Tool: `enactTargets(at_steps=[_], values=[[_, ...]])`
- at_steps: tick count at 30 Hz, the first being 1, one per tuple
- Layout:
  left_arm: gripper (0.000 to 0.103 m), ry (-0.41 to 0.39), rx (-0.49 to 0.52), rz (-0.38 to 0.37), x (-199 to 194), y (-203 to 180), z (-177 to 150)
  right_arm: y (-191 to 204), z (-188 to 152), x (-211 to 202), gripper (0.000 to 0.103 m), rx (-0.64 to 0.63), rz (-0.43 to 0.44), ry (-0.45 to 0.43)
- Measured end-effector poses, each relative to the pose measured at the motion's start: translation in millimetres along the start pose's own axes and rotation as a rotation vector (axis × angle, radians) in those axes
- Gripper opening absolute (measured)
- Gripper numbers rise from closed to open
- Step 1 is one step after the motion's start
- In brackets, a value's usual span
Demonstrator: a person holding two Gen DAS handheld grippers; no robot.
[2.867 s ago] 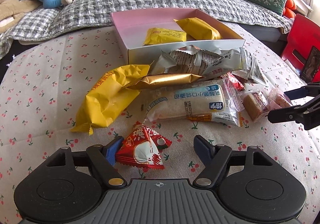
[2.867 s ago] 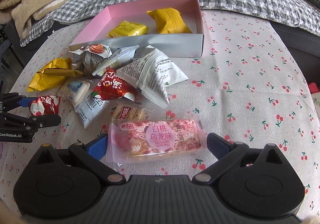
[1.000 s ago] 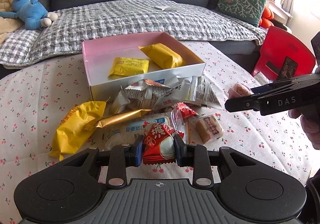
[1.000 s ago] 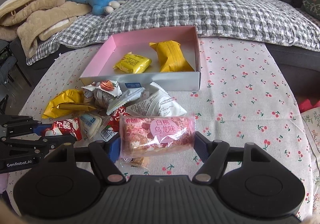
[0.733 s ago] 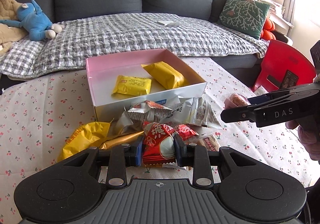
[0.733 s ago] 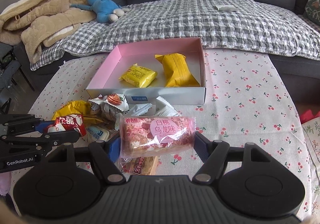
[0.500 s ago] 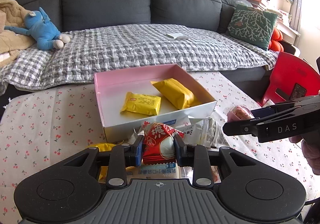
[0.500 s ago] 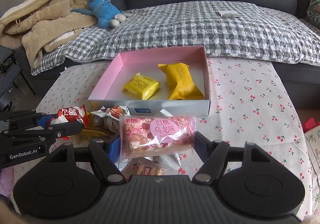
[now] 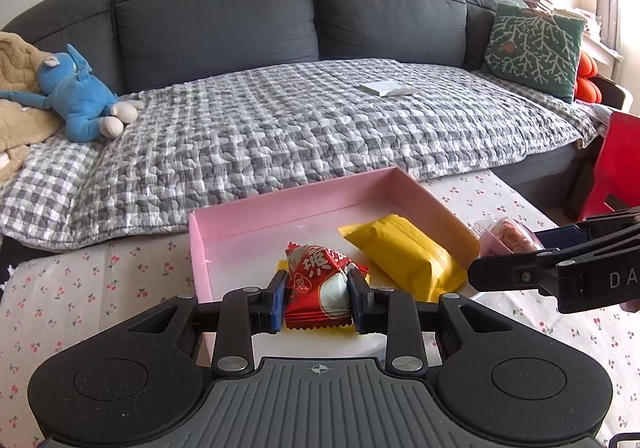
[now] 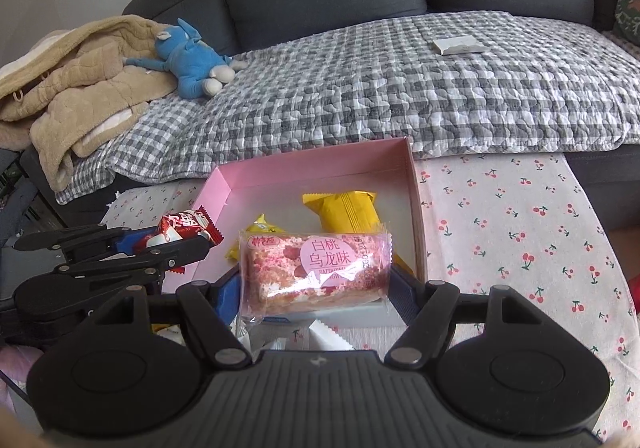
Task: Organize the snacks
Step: 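Lower the candy and pink pastry pack into the box and open both grippers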
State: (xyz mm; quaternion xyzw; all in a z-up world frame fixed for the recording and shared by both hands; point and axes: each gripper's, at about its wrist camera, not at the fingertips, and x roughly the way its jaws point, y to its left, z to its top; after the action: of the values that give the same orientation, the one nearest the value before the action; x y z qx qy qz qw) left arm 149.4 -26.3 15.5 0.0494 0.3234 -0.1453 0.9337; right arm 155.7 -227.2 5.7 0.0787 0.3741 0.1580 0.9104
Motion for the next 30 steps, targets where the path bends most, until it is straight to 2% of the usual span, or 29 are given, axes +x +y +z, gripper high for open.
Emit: enactTargets(at_steps=[11, 21, 23, 25, 26, 27, 28, 30], values=[[0.029, -0.006, -0.1, -0.032, 70, 18, 15, -16, 39, 57, 0.07, 0.103, -0.074, -0.002], [0.029, -0.01, -0.173, -0.046, 89, 30, 18, -13, 50, 82, 0.071, 0.133, -0.112, 0.001], [0.031, -0.013, -0.172, -0.042, 90, 31, 17, -11, 52, 86, 0.068, 0.13, -0.12, -0.003], [0.032, -0.021, -0.168, -0.04, 92, 32, 17, -10, 53, 85, 0.072, 0.126, -0.122, -0.007], [0.035, -0.02, -0.165, -0.036, 93, 32, 16, -10, 54, 85, 0.074, 0.126, -0.12, -0.008], [0.047, -0.011, -0.164, -0.031, 94, 32, 17, -10, 55, 84, 0.081, 0.126, -0.119, -0.01], [0.063, 0.0, -0.166, -0.023, 94, 32, 17, -9, 55, 83, 0.085, 0.125, -0.12, -0.011], [0.073, -0.014, -0.17, -0.014, 92, 32, 15, -7, 56, 83, 0.087, 0.119, -0.125, -0.011]])
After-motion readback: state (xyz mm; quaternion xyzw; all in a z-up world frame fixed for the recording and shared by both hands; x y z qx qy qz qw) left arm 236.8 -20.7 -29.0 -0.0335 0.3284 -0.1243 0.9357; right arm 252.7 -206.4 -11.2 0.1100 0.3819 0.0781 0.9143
